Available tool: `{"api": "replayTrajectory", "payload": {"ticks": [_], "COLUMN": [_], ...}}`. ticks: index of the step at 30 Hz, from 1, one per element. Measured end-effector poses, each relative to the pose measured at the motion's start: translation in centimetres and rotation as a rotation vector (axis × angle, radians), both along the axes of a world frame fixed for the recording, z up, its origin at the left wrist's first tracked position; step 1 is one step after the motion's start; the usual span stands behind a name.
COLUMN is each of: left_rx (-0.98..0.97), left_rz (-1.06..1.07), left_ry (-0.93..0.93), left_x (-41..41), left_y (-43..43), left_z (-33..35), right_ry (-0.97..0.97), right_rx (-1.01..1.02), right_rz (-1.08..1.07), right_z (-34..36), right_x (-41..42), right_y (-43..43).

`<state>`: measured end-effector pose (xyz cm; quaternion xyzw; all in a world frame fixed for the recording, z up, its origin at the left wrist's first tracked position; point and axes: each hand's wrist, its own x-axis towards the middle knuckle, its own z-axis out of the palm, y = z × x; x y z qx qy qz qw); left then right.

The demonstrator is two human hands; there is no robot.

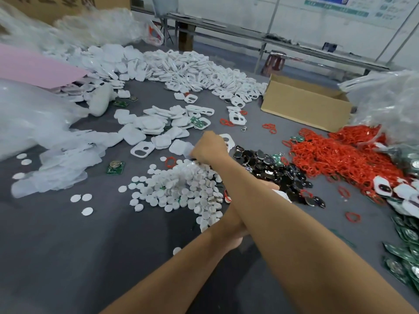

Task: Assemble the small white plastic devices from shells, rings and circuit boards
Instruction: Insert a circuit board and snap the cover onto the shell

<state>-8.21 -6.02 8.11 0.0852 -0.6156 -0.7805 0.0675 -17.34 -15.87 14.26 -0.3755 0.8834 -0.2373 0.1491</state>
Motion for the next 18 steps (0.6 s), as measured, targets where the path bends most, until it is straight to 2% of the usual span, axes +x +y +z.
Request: {"api": "replayTrajectory", "payload": {"ticks": [2,7,10,12,14,16,18], "left_rx": [-0.008,0.079,-0.05,-0.176,-0.183,-0.106,-0.039], "left_rz": [0.125,0.107,0.189,0.172,0.163,0.125,0.112], "left_ry": [0.028,0.203,0.121,0.048,0.023,0.018,0.019], "left_x": [-0.8,-0.3,-1.1,-1.5,-1.6,-1.5,-1.7], "left_y": [0.2,1.1,1.0,0.8,0.7,0.6,0.7], "left_z": [1.4,3.6,3.5,3.4,3.1,3.0,2.9], "right_ry": [-0.077,-0.168,-0.214,-0.251,-0.287,-0.241,-0.068], "right_rx": [-0.005,-0.179,-0.293,-0.366,-0.391,-0.369,-0.311], "right_rz": [-0.013,-0.045,-0.007,0.001,-0.012,-0.019,0.008], "right_z": [0.0,0.6,1.7,2.3,2.9,3.3,3.5], "right_x": [-0.3,-0.8,-0.9,-1.2,-1.6,-2.0,-2.5], "right_y": [0.0,1.5,3.2,4.2,5.2,6.1,6.8]}}
